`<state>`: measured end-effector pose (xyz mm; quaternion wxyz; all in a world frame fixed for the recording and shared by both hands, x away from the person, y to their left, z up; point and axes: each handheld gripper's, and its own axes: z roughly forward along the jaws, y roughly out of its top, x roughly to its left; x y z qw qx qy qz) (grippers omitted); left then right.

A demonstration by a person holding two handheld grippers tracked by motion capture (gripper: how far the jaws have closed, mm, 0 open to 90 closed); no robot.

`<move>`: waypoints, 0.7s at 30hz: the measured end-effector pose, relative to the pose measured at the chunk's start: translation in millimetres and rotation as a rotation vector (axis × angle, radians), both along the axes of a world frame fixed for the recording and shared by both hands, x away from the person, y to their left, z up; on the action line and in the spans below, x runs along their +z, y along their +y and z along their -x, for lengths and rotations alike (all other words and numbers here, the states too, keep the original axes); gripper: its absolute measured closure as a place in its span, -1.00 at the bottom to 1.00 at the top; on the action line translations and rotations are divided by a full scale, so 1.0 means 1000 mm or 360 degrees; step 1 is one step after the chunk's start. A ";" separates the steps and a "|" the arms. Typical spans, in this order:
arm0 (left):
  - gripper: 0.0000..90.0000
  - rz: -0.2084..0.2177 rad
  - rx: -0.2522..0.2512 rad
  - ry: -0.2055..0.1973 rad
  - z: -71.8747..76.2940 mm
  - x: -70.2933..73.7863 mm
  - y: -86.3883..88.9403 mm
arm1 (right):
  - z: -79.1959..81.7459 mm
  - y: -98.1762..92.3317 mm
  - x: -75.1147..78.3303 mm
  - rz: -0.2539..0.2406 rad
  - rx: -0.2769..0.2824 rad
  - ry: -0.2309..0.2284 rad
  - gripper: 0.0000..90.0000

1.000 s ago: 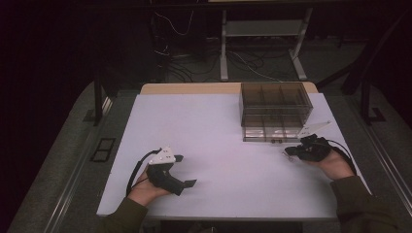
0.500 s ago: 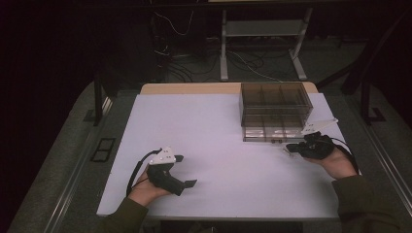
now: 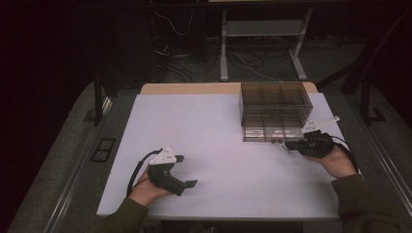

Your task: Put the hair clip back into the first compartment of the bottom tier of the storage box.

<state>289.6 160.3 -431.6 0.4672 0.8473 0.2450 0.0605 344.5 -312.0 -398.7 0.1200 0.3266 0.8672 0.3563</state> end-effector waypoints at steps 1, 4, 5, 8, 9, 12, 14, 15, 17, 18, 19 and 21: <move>-1.00 0.0001 -0.0001 -0.0001 0.000 0.000 0.000 | -0.001 0.000 0.000 -0.0004 0.0000 -0.0004 0.96; -1.00 0.0006 -0.0004 0.0003 0.000 0.000 0.000 | -0.001 0.001 0.002 -0.0002 0.0004 -0.0007 0.96; -1.00 0.0007 -0.0004 0.0002 0.000 0.000 0.000 | -0.002 0.001 0.002 -0.0006 0.0006 -0.0009 0.96; -1.00 0.0017 -0.0002 0.0006 0.000 0.000 -0.001 | -0.002 0.002 0.004 -0.0010 0.0000 -0.0015 0.96; -1.00 0.0016 -0.0004 0.0005 0.000 0.000 -0.001 | -0.003 0.002 0.005 -0.0013 0.0003 -0.0022 0.96; -1.00 0.0022 -0.0002 0.0010 0.000 0.000 -0.001 | -0.004 0.003 0.008 -0.0018 0.0002 -0.0028 0.96; -1.00 0.0023 -0.0001 0.0009 0.000 0.000 -0.001 | -0.006 0.003 0.009 -0.0017 0.0000 -0.0035 0.96; -1.00 0.0025 0.0001 0.0009 0.000 0.000 -0.001 | -0.007 0.003 0.010 -0.0019 -0.0005 -0.0035 0.96; -1.00 0.0029 -0.0001 0.0005 0.000 0.000 -0.001 | -0.009 0.004 0.011 -0.0030 0.0000 -0.0034 0.96; -1.00 0.0033 0.0002 0.0006 0.000 0.000 -0.001 | -0.010 0.005 0.011 -0.0032 -0.0001 -0.0034 0.96; -1.00 0.0033 0.0002 0.0007 0.000 0.000 -0.001 | -0.011 0.005 0.012 -0.0027 0.0001 -0.0034 0.96; -1.00 0.0035 0.0001 0.0007 0.000 0.000 -0.001 | -0.013 0.007 0.013 -0.0023 0.0002 -0.0037 0.96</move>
